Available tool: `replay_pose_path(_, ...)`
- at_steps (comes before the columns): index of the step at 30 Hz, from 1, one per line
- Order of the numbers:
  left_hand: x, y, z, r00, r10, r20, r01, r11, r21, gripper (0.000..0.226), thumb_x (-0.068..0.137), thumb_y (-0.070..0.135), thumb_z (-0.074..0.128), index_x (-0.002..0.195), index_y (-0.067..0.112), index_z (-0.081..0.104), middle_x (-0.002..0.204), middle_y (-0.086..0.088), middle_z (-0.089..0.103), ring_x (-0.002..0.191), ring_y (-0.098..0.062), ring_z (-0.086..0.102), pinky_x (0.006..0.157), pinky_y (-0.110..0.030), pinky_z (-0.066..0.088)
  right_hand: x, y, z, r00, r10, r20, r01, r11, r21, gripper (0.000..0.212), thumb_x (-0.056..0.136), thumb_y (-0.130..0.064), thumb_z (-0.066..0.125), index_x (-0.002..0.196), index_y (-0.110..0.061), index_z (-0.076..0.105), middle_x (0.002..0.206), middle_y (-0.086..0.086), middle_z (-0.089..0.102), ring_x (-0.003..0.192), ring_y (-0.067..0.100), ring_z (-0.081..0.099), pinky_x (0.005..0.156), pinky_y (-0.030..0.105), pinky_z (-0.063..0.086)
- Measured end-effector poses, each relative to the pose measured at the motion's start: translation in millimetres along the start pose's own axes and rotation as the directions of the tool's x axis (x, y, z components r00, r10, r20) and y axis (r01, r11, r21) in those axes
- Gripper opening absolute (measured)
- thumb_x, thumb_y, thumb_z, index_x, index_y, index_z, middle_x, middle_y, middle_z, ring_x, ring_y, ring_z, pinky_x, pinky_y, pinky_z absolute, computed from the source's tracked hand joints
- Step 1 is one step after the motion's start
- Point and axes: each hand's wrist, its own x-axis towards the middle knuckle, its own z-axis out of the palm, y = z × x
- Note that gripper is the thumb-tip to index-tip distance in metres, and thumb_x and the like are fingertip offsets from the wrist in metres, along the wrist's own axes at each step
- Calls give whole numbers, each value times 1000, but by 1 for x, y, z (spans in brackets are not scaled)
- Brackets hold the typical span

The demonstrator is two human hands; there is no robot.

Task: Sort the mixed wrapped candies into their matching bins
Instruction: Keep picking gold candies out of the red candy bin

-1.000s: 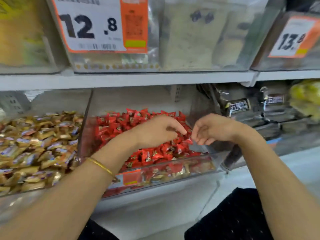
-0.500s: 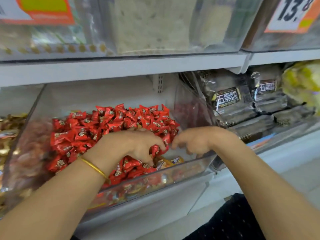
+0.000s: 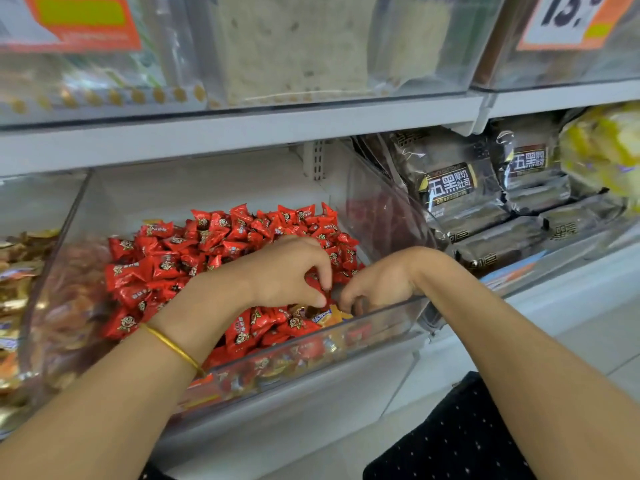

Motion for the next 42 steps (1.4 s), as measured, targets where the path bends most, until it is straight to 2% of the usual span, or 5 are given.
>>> replay_pose_path(8,-1,13,8,941,-37,336,41,999,-5,45,77,37,73,118,26,58,116,9,57,108,-12,53,94,-27,45,5,-1,2,999,10,39,-12,998,65,7,87,-28,65,89,-22,66,99,3,64,88,14,56,95,39,50)
replay_pose_path(20,3,2,4,986,-87,139,82,996,46,23,83,27,69,96,17,52,73,16,34,61,-4,33,50,-20,25,-4,5,8,897,216,-386,51,817,574,11,92,-8,56,102,-11,55,74,2,46,64,12,44,52,22,40)
replay_pose_path(32,-1,-6,0,983,-156,97,159,987,-27,25,88,23,64,112,20,61,128,3,53,116,-16,49,88,-22,38,-21,-2,4,783,288,-551,416,415,809,23,91,0,37,89,-12,55,88,12,57,51,16,56,40,20,41)
replay_pose_path(36,-1,-6,-3,977,-171,125,172,985,1,27,90,24,60,117,21,61,134,3,49,121,-16,46,91,-21,34,-21,-13,7,925,113,-364,207,652,730,22,86,1,45,94,-11,61,82,6,62,64,13,55,52,21,44)
replay_pose_path(42,-4,-7,-5,971,-195,136,200,979,-28,29,93,24,57,121,18,57,141,0,44,128,-17,41,98,-23,33,-5,-6,9,826,316,-467,80,755,651,16,93,-3,42,89,-8,57,76,13,54,52,20,53,39,21,42)
